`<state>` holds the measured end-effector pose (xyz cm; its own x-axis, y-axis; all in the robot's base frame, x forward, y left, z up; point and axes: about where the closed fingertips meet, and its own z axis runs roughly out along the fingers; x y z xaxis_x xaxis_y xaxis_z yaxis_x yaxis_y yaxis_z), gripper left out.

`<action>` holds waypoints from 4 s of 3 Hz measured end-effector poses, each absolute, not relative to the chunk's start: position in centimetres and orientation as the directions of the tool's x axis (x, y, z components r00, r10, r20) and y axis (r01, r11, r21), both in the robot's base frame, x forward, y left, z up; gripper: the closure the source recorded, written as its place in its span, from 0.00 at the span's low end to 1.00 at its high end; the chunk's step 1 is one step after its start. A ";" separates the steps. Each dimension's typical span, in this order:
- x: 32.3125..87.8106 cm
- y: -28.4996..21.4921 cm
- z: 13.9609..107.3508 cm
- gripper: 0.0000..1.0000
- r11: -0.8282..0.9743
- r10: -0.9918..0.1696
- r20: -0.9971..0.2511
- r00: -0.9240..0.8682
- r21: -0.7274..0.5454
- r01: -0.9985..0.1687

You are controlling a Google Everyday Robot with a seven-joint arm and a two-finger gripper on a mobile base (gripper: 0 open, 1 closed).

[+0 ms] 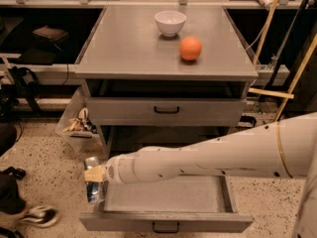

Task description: Pick redbull can from middle drawer and place on counter

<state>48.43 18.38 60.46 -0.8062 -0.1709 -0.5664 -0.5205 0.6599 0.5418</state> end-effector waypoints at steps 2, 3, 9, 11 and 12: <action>50.0 18.0 61.4 1.00 0.640 -0.178 -0.564 -0.807 0.557 -0.530; 54.3 13.5 61.0 1.00 0.609 -0.185 -0.582 -0.792 0.564 -0.557; 66.7 8.3 93.0 1.00 0.625 -0.185 -0.883 -0.431 0.233 -0.745; 78.0 9.0 105.1 1.00 0.704 -0.065 -0.963 -0.261 0.141 -0.697; 82.8 7.2 105.9 1.00 0.728 0.070 -0.981 -0.183 0.176 -0.663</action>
Offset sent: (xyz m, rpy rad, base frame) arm 0.0958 -0.0314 0.0537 0.1025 0.0517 0.1103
